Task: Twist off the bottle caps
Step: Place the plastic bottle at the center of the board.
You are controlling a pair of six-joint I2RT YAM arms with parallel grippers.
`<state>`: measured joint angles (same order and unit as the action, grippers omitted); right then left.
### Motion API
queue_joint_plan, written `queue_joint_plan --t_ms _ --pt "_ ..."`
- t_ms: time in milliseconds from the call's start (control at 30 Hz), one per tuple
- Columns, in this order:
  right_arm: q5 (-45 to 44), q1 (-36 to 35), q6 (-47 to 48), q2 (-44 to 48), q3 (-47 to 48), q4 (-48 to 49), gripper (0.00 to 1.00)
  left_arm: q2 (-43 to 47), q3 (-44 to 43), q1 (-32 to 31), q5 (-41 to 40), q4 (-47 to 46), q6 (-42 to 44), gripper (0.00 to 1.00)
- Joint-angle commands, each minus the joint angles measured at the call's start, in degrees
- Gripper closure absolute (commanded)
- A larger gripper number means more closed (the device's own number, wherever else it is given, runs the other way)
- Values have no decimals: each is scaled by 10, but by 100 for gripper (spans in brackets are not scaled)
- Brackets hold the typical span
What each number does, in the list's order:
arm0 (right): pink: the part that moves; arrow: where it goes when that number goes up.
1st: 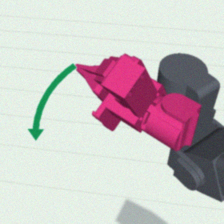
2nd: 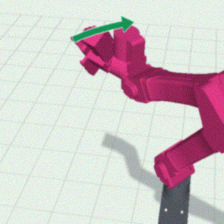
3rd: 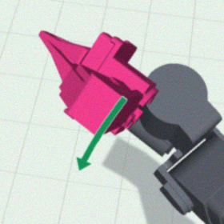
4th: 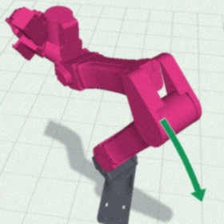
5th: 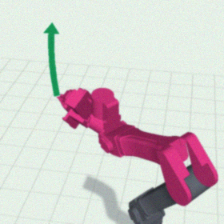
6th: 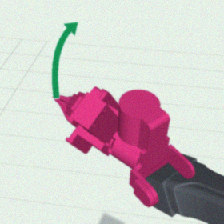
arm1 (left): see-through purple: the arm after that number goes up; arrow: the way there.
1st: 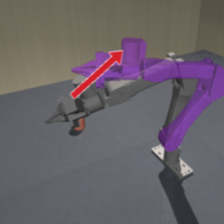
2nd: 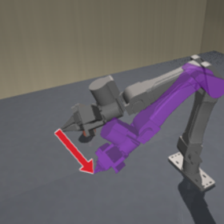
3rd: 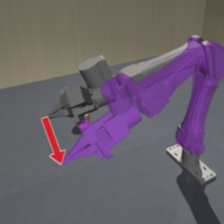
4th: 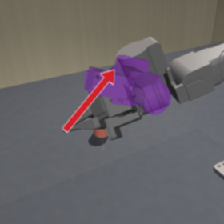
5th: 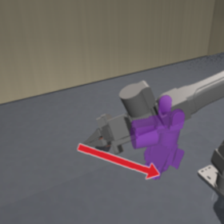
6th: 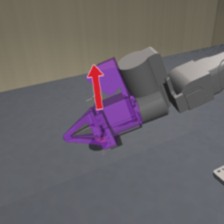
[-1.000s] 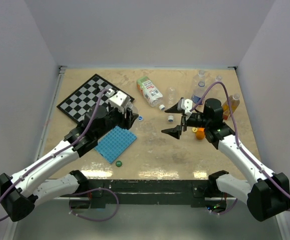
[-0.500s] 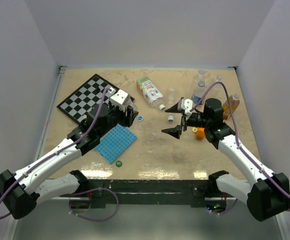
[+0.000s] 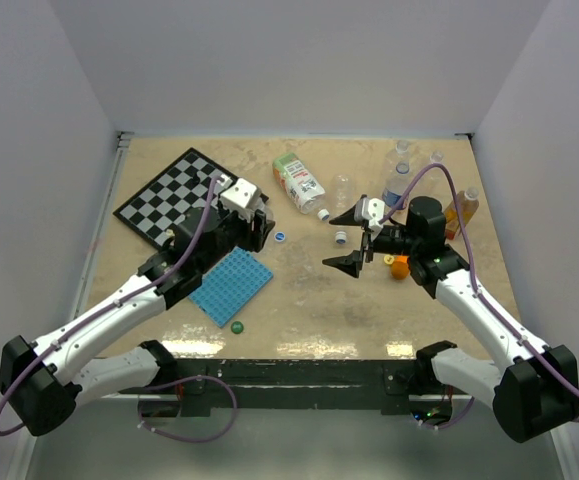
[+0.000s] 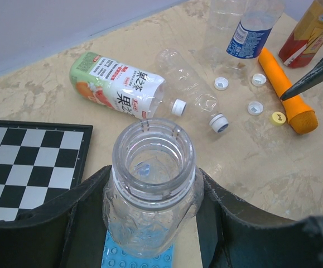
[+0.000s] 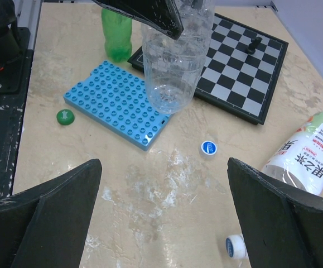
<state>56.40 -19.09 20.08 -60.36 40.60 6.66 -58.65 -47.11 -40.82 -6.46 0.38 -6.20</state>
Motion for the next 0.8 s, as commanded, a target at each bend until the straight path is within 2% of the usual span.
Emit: queue_joint_plan --t_ms 0,767 --pt "-7 2 11 2 20 -6 2 -10 -8 7 -7 -37 20 75" --pt "-7 2 22 -3 22 -15 2 -42 -7 24 -3 -66 29 75"
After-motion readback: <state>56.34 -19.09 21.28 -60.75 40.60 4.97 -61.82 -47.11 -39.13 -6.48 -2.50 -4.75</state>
